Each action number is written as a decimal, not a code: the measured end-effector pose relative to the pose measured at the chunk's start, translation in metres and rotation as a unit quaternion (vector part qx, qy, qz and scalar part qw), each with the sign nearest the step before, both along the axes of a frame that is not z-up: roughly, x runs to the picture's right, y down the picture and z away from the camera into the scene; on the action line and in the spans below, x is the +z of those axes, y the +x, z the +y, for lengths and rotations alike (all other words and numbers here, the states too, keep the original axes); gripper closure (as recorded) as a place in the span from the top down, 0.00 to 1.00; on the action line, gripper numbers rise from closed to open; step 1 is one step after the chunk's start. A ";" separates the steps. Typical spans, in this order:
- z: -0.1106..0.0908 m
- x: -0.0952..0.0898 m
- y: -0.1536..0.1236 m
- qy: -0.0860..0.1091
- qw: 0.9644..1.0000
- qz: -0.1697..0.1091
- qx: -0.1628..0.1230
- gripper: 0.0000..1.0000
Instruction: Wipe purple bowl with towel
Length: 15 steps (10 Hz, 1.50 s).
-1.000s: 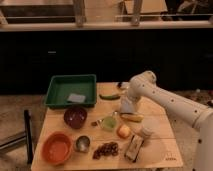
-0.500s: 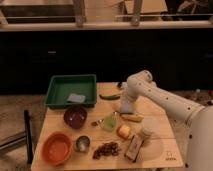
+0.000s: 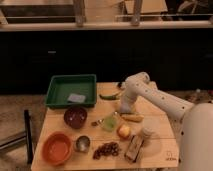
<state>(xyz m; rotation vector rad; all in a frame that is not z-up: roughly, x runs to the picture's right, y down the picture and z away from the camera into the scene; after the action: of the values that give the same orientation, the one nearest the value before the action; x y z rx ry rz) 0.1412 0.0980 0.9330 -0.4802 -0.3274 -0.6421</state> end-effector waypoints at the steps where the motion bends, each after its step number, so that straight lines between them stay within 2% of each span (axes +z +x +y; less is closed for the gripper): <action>1: 0.001 0.001 0.003 -0.003 1.000 0.003 0.002 0.80; 2: 0.003 0.002 0.006 -0.008 1.000 0.008 0.003 0.80; 4: 0.006 0.004 0.009 -0.015 1.000 0.012 0.005 0.68; 7: 0.010 0.007 0.014 -0.028 0.999 0.015 0.010 0.36; 8: 0.010 0.008 0.015 -0.030 0.999 0.016 0.009 0.29; 9: 0.010 0.008 0.016 -0.030 0.999 0.017 0.008 0.16; 10: 0.009 0.008 0.019 -0.028 0.999 0.020 0.005 0.09; 11: 0.009 0.007 0.017 -0.029 0.999 0.019 0.004 0.06; 13: 0.009 0.004 0.019 -0.029 0.999 0.017 0.009 0.06; 15: 0.003 -0.010 0.032 -0.023 0.999 0.016 0.019 0.06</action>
<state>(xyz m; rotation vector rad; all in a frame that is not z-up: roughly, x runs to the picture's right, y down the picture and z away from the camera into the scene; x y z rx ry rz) 0.1736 0.1005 0.9233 -0.5261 -0.3202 -0.5910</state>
